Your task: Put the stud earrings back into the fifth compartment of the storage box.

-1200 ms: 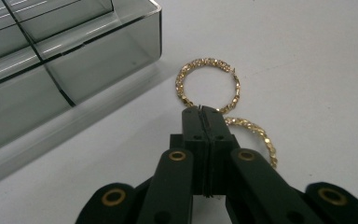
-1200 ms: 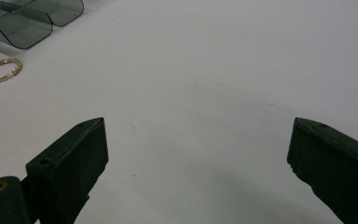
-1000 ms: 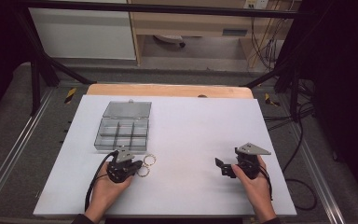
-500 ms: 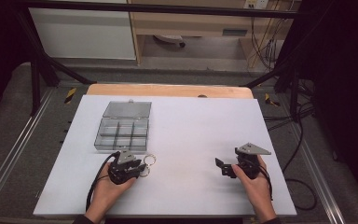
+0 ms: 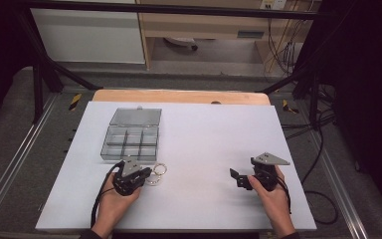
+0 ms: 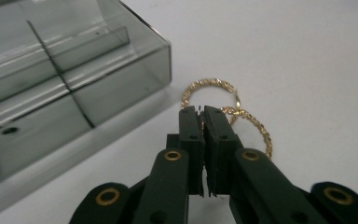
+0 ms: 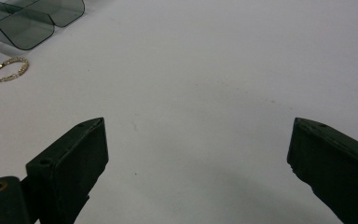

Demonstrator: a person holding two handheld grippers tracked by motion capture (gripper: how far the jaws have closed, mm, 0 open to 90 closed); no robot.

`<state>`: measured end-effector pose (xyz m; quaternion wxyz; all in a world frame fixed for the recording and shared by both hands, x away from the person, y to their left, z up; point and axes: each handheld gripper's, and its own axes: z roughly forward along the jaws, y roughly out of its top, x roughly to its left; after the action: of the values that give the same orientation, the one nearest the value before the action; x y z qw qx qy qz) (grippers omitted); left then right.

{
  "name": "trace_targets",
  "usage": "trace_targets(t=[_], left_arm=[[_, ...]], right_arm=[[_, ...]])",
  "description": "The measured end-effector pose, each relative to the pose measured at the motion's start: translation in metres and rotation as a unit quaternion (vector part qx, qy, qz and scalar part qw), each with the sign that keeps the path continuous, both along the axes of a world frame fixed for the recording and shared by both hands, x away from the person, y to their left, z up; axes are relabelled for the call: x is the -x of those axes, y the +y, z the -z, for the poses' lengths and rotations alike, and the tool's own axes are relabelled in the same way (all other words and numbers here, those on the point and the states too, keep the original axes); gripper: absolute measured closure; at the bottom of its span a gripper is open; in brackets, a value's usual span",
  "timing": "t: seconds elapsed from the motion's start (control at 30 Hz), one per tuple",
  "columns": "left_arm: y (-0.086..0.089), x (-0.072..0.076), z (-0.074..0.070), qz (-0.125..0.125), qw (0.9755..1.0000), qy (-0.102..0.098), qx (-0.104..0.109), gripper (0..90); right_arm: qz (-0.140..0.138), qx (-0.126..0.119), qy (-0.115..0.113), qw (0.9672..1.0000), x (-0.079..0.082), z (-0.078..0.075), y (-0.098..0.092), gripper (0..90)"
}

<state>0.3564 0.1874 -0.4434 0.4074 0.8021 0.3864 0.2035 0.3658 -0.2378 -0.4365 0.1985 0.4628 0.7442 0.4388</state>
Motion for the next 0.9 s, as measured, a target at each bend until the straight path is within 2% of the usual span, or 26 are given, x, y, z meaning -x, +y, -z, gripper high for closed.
trace_targets(t=[0.13, 0.2, 0.33, 0.47, 0.53, 0.57, 0.6, 0.63, 0.7, 0.77, 0.83, 0.9], left_arm=[[0.011, 0.002, -0.01, -0.019, 0.9989, -0.018, 0.039, 86.8], [0.016, 0.003, -0.013, -0.028, 0.9982, -0.031, 0.042, 86.8], [0.017, 0.001, -0.018, -0.026, 0.9983, -0.03, 0.044, 86.8], [0.017, 0.001, -0.033, -0.02, 0.9974, -0.046, 0.053, 86.8], [0.016, 0.0, -0.039, -0.018, 0.9966, -0.045, 0.067, 86.8], [0.015, -0.001, -0.041, -0.015, 0.9968, -0.045, 0.063, 86.7], [0.014, -0.003, -0.043, -0.015, 0.9971, -0.043, 0.061, 86.8], [0.015, -0.007, -0.045, -0.016, 0.9967, -0.041, 0.068, 86.8], [0.013, -0.012, -0.049, -0.012, 0.997, -0.044, 0.063, 86.8], [0.01, -0.018, -0.053, -0.011, 0.9969, -0.047, 0.061, 86.8], [0.01, -0.028, -0.056, -0.014, 0.9963, -0.046, 0.071, 86.8], [0.01, -0.034, -0.057, -0.017, 0.9963, -0.046, 0.071, 86.8]], right_arm=[[0.0, -0.003, 0.0, 1.0, 0.001, 0.0, 0.0, 5.2], [0.002, -0.005, 0.003, 1.0, 0.0, 0.001, -0.001, 5.2], [0.006, -0.014, 0.008, 0.9999, -0.002, 0.003, -0.003, 5.2], [-0.001, -0.009, 0.002, 1.0, -0.001, 0.001, -0.001, 5.5], [0.0, -0.007, 0.003, 1.0, 0.002, 0.0, -0.001, 5.5], [0.002, -0.013, 0.002, 0.9999, 0.003, -0.001, -0.001, 5.5], [0.006, -0.02, -0.001, 0.9998, 0.005, -0.001, -0.003, 5.5], [0.012, -0.02, 0.002, 0.9997, 0.005, 0.0, -0.004, 5.5], [0.017, -0.018, 0.006, 0.9997, 0.005, 0.001, -0.008, 6.0], [0.017, -0.023, -0.002, 0.9996, 0.005, -0.001, -0.009, 6.1], [0.014, -0.015, -0.007, 0.9998, 0.005, -0.003, -0.007, 6.1], [0.011, -0.01, -0.011, 0.9998, 0.005, -0.004, -0.006, 6.0]])
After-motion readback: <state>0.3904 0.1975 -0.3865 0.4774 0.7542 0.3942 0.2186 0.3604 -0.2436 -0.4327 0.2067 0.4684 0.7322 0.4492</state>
